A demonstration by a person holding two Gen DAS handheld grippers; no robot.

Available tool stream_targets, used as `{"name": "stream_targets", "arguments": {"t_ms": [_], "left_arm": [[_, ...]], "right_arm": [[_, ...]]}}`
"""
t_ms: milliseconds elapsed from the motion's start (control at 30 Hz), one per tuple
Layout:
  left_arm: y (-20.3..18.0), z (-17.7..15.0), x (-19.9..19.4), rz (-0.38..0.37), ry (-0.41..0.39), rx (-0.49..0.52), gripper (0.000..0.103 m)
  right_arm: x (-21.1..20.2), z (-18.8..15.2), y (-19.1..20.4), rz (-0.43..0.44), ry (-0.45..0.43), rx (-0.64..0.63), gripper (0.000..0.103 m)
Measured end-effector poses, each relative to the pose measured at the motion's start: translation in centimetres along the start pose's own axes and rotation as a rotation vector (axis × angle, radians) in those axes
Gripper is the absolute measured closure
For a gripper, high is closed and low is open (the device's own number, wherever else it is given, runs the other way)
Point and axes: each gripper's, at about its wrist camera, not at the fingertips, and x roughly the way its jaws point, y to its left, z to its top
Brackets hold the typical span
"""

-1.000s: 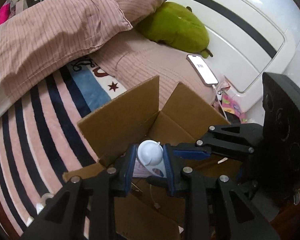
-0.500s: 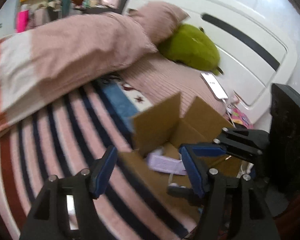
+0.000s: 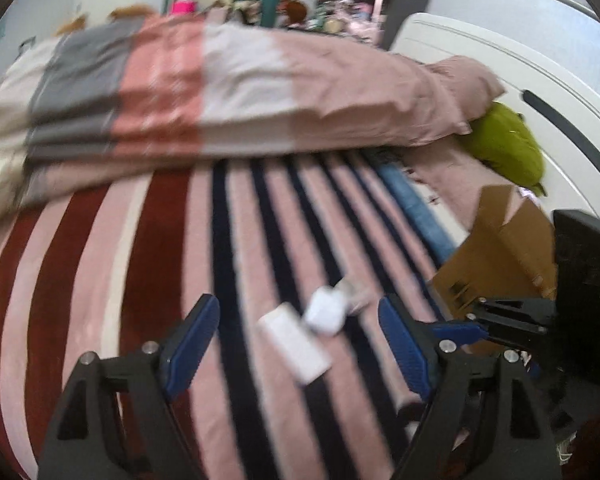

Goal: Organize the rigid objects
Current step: 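Move the right gripper back and grasp the white power bank, then carry the power bank into the cardboard box and open the right gripper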

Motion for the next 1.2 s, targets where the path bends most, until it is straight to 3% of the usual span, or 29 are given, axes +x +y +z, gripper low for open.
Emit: {"name": "stream_targets", "arguments": {"t_ms": [167, 400, 467, 500, 633, 767, 900, 967, 1033, 1200], "left_arm": [[3.2, -3.9, 1.2, 0.013, 0.042, -0.077, 0.024], [4.5, -6.4, 1.1, 0.001, 0.056, -0.121, 0.024], [4.6, -6.5, 1.0, -0.007, 0.053, -0.127, 0.024], [4.6, -6.5, 0.9, -0.008, 0.051, -0.126, 0.024], [4.2, -6.3, 0.6, -0.006, 0.047, -0.112, 0.024], [4.1, -6.1, 0.4, -0.010, 0.044, -0.114, 0.024], [3.8, -6.1, 0.4, 0.000, 0.054, -0.110, 0.024], [3.7, -6.1, 0.7, -0.006, 0.065, -0.111, 0.024], [3.3, -5.7, 1.0, -0.034, 0.073, -0.104, 0.024], [0.6, -3.2, 0.4, -0.121, 0.042, -0.056, 0.024]], "right_arm": [[6.8, -2.3, -1.5, -0.042, 0.058, 0.077, 0.043], [11.2, -2.4, -1.8, -0.150, 0.048, 0.060, 0.046], [12.2, -2.1, -2.0, -0.209, 0.049, 0.038, 0.056], [12.7, -2.0, -2.0, -0.239, 0.054, 0.028, 0.070], [11.8, -2.5, -1.8, -0.258, 0.071, -0.004, 0.071], [10.8, -3.5, -1.6, -0.222, 0.133, -0.025, 0.071], [12.1, -3.2, -1.2, -0.247, 0.115, -0.038, 0.064], [12.7, -3.3, -0.9, -0.287, 0.114, -0.064, 0.071], [12.5, -3.3, -0.5, -0.296, 0.106, -0.083, 0.072], [7.3, -2.3, 1.1, -0.200, 0.006, -0.084, 0.072]]}}
